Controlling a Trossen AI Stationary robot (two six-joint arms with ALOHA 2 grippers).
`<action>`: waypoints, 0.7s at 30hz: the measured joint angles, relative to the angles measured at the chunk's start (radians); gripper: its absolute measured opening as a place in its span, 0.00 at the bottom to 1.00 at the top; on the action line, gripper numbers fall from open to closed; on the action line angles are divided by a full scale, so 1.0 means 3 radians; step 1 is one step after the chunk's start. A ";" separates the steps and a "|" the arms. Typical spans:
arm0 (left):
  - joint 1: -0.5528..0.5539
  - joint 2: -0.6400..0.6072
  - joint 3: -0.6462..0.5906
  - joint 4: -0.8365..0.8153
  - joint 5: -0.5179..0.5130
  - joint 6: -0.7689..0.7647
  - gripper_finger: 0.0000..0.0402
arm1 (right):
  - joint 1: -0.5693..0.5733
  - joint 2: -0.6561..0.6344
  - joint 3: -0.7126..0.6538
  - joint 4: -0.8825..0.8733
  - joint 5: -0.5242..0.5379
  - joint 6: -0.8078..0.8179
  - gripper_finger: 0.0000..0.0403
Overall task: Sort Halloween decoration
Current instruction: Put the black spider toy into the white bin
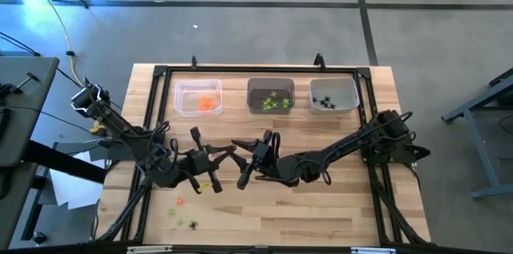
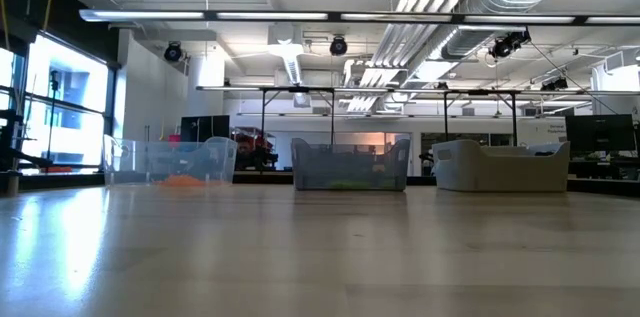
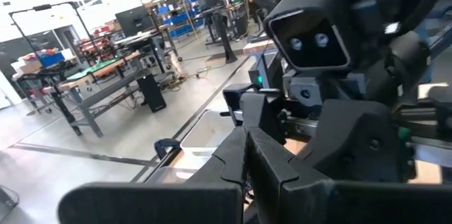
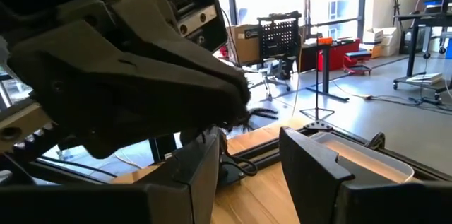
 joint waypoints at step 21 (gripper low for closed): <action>0.0017 -0.0011 0.0000 0.0137 -0.0118 0.0270 0.00 | -0.0001 0.0000 0.0000 -0.0234 0.0280 -0.0473 0.36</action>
